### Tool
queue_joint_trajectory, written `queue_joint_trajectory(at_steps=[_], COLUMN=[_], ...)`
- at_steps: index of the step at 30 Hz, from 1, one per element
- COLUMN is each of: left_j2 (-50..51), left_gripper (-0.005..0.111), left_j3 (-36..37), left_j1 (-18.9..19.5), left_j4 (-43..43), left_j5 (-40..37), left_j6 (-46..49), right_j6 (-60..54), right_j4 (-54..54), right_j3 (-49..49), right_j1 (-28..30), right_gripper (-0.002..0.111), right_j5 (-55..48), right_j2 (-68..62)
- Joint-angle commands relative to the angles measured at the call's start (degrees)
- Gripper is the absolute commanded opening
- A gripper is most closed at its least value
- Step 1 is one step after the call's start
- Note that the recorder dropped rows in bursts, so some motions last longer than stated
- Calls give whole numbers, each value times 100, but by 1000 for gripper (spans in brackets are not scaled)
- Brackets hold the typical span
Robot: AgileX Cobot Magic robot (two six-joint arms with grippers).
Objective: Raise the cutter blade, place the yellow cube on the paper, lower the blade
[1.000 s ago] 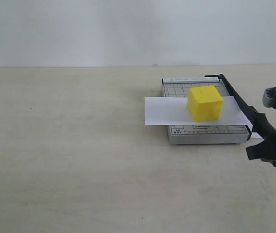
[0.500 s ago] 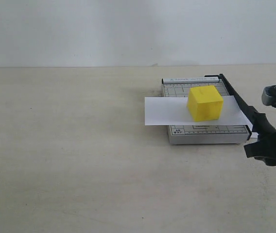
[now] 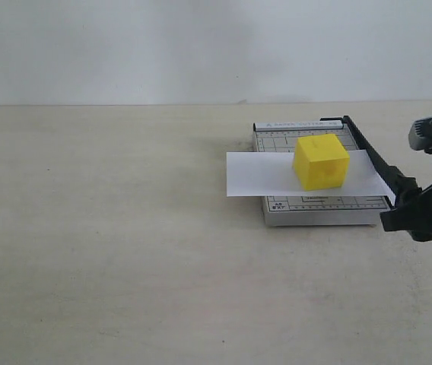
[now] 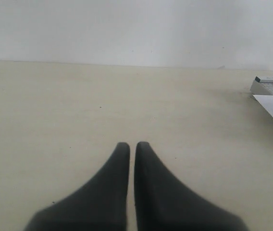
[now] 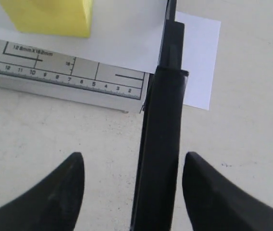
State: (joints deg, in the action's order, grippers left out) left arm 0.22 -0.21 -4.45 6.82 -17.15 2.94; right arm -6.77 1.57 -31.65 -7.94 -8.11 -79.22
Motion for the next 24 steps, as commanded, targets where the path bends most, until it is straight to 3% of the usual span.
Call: queue_joint_trajectory(at_steps=[1, 7, 14, 24], left_j2=[-22, -22, -22, -22], left_gripper=[5, 5, 5, 5], left_j3=[21, 21, 21, 21], left_j1=[20, 20, 20, 20], left_j4=[-26, -26, -26, -26], left_j5=[4, 4, 4, 4], left_j6=[7, 7, 7, 7], right_j6=[-13, 41, 270, 466], right_j4=[-67, -67, 149, 476], right_j3=[4, -66, 162, 1544], right_j1=[12, 12, 12, 1], right_gripper=[58, 53, -1, 0], right_j5=[153, 91, -62, -704], right_j2=[339, 1403, 3500, 6654])
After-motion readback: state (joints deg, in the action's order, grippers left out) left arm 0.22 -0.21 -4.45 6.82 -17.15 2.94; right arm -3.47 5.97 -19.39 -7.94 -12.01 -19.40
